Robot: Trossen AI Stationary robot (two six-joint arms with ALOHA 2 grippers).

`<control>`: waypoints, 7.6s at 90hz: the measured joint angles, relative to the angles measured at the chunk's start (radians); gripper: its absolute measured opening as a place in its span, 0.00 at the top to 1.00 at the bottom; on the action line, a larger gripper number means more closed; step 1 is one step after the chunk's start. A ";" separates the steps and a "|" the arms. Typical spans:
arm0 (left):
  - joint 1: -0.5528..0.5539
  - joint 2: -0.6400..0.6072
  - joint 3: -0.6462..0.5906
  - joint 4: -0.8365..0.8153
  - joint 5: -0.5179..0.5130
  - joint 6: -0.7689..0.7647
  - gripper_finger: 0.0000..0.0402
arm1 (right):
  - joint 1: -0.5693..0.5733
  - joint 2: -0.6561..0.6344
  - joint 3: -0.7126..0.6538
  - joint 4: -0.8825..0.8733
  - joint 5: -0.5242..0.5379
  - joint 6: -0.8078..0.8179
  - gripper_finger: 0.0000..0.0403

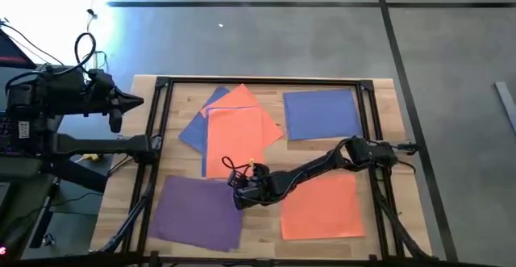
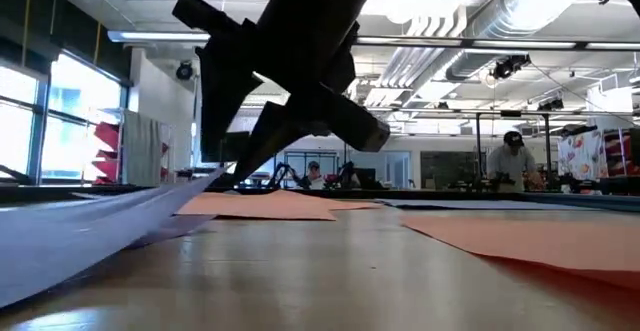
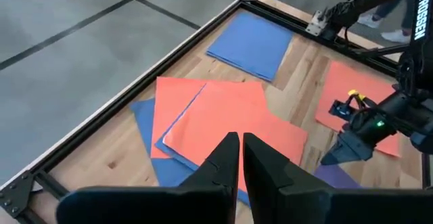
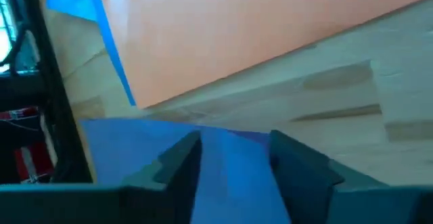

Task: Organize paper
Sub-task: Stack the purple colored paper on top of the purple colored paper, then stack the orange colored paper on top of the orange colored paper

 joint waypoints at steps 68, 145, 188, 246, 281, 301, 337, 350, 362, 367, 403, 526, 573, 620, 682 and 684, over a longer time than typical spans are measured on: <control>0.000 0.000 0.000 0.001 -0.020 -0.005 1.00 | 0.016 0.024 0.124 0.070 -0.240 -0.687 0.48; 0.000 0.000 0.000 -0.001 -0.021 -0.086 1.00 | -0.030 0.245 0.130 0.519 -0.366 -1.735 0.60; 0.000 0.000 0.000 -0.001 -0.035 -0.086 1.00 | -0.031 0.233 0.134 0.328 -0.461 -1.852 0.74; 0.000 0.008 -0.003 0.000 -0.064 -0.086 1.00 | -0.103 0.099 0.411 -0.185 -0.434 -1.422 0.74; 0.000 0.098 -0.259 0.100 0.030 -0.019 1.00 | -0.148 -0.109 0.369 -0.829 -0.239 -1.490 0.74; -0.005 0.113 -0.447 0.305 0.132 -0.060 1.00 | -0.212 -0.243 -0.026 -0.653 -0.430 -1.569 0.74; -0.061 0.294 -0.686 0.674 0.145 -0.067 1.00 | -0.379 -0.680 -0.887 0.484 -0.565 -1.143 0.74; -0.088 0.413 -0.757 0.675 0.137 -0.059 1.00 | -0.378 -0.629 -0.961 0.644 -0.569 -1.006 0.74; -0.107 0.515 -0.819 0.684 0.126 -0.068 1.00 | -0.371 -0.551 -0.912 0.638 -0.575 -1.054 0.73; -0.113 0.555 -0.840 0.699 0.125 -0.081 1.00 | -0.373 -0.528 -0.881 0.623 -0.580 -1.065 0.71; -0.134 0.798 -0.905 0.903 0.139 -0.063 1.00 | -0.445 -0.374 -0.816 0.610 -0.648 -0.982 0.40; -0.133 0.893 -0.902 1.023 0.161 -0.139 1.00 | -0.410 -0.430 -0.815 0.555 -0.627 -1.099 0.51; -0.133 0.890 -0.902 1.020 0.162 -0.140 1.00 | -0.392 -0.430 -0.814 0.650 -0.630 -1.077 0.83; -0.131 0.783 -0.783 0.710 -0.025 -0.101 1.00 | -0.395 -0.520 -0.814 0.502 -0.649 -1.097 1.00; -0.086 0.681 -0.532 0.575 -0.233 -0.075 1.00 | -0.518 -0.934 -0.813 0.175 -1.648 -1.850 1.00; -0.085 0.679 -0.532 0.585 -0.232 -0.076 1.00 | -0.517 -0.936 -0.813 0.110 -1.638 -1.881 1.00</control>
